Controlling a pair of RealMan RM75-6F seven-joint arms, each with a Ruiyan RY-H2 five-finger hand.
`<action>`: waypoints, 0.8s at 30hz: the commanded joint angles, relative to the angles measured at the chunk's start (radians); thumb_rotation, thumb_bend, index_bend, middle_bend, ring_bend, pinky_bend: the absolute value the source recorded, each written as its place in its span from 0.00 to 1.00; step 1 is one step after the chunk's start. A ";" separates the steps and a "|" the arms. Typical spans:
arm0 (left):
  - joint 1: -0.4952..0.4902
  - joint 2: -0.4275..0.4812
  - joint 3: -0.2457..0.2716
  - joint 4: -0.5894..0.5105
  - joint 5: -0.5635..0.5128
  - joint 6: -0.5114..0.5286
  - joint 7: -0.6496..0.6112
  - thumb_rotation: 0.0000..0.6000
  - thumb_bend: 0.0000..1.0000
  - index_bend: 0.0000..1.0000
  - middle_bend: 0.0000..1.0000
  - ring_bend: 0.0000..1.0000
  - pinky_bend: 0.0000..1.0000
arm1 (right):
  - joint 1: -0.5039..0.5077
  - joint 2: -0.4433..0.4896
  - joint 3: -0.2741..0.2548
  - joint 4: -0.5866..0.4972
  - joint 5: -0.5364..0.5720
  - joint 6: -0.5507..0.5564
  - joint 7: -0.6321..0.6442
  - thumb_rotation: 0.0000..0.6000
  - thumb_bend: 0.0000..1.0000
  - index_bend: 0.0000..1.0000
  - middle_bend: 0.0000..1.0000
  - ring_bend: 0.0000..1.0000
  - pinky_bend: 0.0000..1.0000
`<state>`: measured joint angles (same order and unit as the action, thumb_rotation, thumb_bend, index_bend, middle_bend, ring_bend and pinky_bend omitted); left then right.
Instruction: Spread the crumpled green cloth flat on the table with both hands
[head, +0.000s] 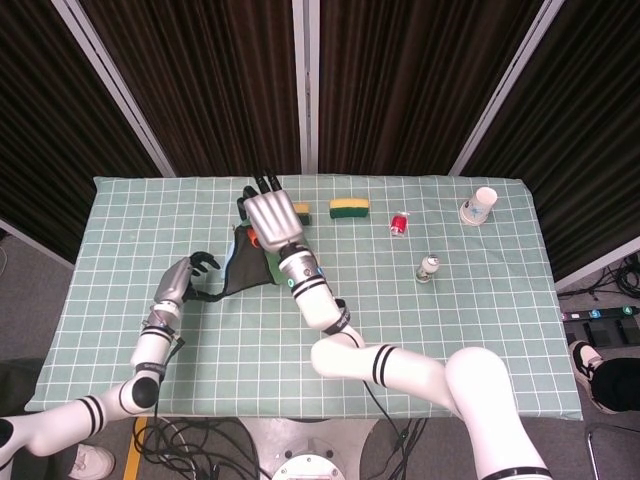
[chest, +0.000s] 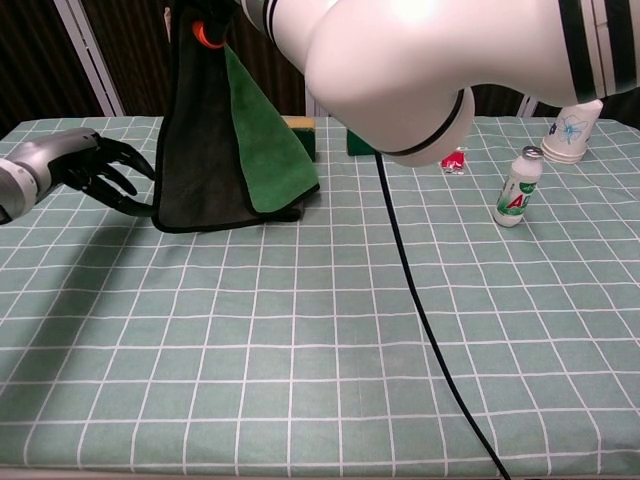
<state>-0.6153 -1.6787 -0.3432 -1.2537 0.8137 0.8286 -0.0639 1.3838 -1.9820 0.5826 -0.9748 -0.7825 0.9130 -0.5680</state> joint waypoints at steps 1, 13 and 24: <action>-0.013 -0.017 -0.009 0.014 -0.021 -0.001 0.008 1.00 0.05 0.49 0.33 0.36 0.33 | 0.005 -0.001 0.004 -0.004 0.008 0.002 0.003 1.00 0.55 0.84 0.30 0.07 0.00; -0.018 -0.022 -0.036 0.011 -0.054 -0.047 -0.054 1.00 0.14 0.56 0.33 0.36 0.33 | 0.016 -0.003 -0.008 -0.013 0.016 0.035 -0.006 1.00 0.56 0.83 0.30 0.07 0.00; -0.027 -0.025 -0.030 -0.017 -0.046 -0.003 -0.032 1.00 0.14 0.53 0.33 0.36 0.33 | 0.031 -0.018 0.007 -0.003 0.034 0.041 0.013 1.00 0.57 0.83 0.30 0.07 0.00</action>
<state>-0.6350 -1.6919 -0.3672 -1.2834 0.7803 0.8191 -0.1025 1.4172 -2.0032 0.5883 -0.9725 -0.7469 0.9506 -0.5590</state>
